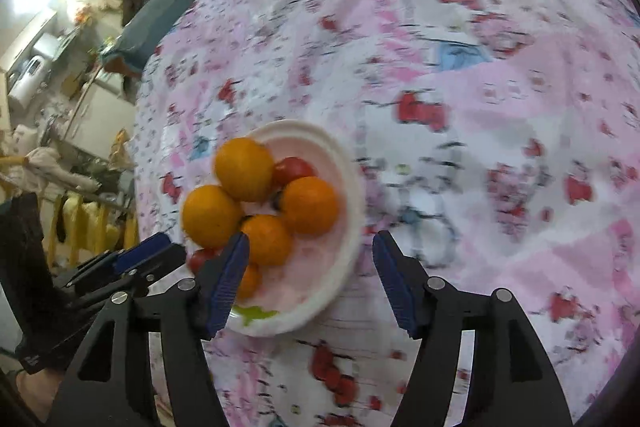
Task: Organize fruits
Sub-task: 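Lift the green grape with the left gripper toward the plate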
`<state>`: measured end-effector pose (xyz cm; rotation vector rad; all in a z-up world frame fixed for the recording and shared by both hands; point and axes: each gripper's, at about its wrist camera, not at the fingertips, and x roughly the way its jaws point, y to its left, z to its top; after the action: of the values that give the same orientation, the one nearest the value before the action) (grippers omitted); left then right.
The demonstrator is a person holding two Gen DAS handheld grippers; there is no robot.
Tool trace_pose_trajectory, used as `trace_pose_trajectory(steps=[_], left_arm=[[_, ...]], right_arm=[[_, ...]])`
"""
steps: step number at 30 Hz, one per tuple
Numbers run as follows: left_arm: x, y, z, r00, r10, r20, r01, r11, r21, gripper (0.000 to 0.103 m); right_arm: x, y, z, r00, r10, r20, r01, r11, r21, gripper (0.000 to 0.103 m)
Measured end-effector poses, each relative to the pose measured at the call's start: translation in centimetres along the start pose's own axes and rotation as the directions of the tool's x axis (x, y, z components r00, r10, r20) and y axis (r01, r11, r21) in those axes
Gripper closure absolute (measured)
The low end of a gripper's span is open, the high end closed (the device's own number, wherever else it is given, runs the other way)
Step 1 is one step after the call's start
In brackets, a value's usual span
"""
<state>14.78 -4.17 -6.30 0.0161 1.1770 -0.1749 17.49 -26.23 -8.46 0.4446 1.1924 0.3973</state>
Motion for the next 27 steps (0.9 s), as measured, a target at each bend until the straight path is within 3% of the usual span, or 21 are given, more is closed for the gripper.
trace_pose_trajectory(steps=[4,14,19,24,27], left_arm=[[0.6,-1.0,-0.4,1.0,-0.021,-0.02,0.022,0.999,0.029,0.078],[3.1,-6.1,-0.6,0.996,-0.07,-0.05,0.077,0.983,0.165,0.077],[4.5,-6.6,-0.6,0.991,-0.095,-0.092,0.108,0.983,0.146,0.076],[3.4,-6.8,-0.4,0.994,-0.106,-0.034,0.11,0.984,0.144,0.028],[2.2,-6.5,-0.5,0.992,-0.122,-0.018,0.124,0.981,0.148,0.025]], right_arm=[[-1.3,-2.2,-0.1,1.0,-0.008,0.013,0.007,0.997,0.072,0.036],[-2.8,-2.7,0.3,0.999,0.002,0.047,-0.007,0.994,0.105,0.036],[-3.5,-3.0,0.3,0.998,0.009,0.059,-0.016,0.993,0.115,0.036],[-4.0,-3.1,0.5,0.997,0.022,0.069,-0.03,0.993,0.116,0.036],[-4.1,-2.9,0.6,0.997,0.03,0.071,-0.038,0.993,0.115,0.036]])
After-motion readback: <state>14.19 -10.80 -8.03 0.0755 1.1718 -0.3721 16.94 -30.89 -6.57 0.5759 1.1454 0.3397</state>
